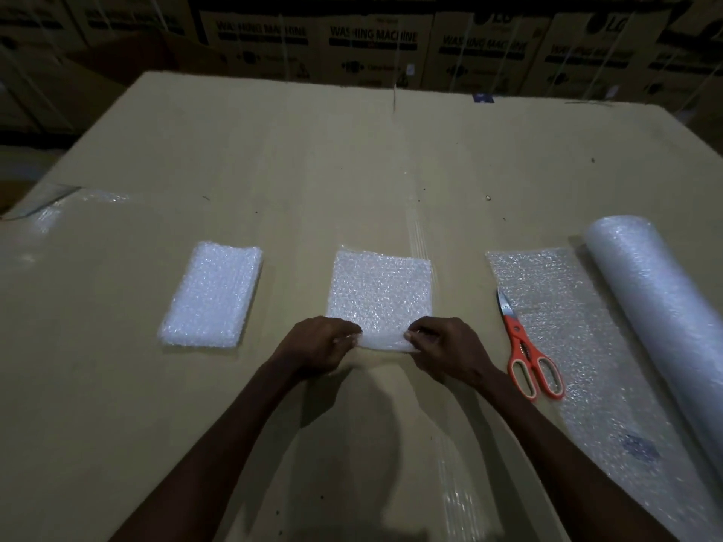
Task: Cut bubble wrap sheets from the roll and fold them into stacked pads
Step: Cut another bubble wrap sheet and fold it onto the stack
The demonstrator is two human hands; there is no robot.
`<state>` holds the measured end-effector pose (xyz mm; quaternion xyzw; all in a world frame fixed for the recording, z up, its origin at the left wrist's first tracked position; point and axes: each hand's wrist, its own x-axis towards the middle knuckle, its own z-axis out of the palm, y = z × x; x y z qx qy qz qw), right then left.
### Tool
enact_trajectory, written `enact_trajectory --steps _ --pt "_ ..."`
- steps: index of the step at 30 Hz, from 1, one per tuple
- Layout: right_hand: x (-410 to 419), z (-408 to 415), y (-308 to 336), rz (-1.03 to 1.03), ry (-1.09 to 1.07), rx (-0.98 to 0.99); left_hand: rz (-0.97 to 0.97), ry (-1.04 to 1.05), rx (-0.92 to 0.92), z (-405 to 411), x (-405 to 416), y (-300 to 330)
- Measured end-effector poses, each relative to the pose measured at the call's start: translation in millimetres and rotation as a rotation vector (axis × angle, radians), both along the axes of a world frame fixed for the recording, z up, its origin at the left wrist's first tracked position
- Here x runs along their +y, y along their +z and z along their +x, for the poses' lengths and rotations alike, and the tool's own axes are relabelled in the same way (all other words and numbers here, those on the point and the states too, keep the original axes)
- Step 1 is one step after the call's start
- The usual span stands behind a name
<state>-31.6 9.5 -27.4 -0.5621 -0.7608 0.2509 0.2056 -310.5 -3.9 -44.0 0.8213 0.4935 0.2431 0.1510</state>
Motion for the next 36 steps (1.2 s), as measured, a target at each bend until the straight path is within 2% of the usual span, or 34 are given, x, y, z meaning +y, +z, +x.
enact_trajectory --steps 6,10,19,26,29,32,36 --pt "28 15 22 -0.263 -0.077 0.570 -0.286 0.158 -0.476 -2 28 23" --pt "57 19 24 -0.363 -0.148 0.651 -0.420 0.227 -0.636 -6 60 25" --pt "117 8 7 -0.266 -0.333 0.582 -0.316 0.396 -0.455 -3 124 15" --pt "141 -1 -8 -0.196 -0.441 0.432 -0.265 0.499 -0.341 5 141 4" --pt "146 -7 -11 -0.155 -0.455 0.340 -0.205 0.473 -0.261 5 141 -5" --pt "144 -11 -10 -0.093 -0.471 0.233 -0.070 0.387 -0.122 6 139 -12" --pt "138 -17 -9 0.026 -0.454 0.081 0.006 0.282 0.066 13 140 -9"
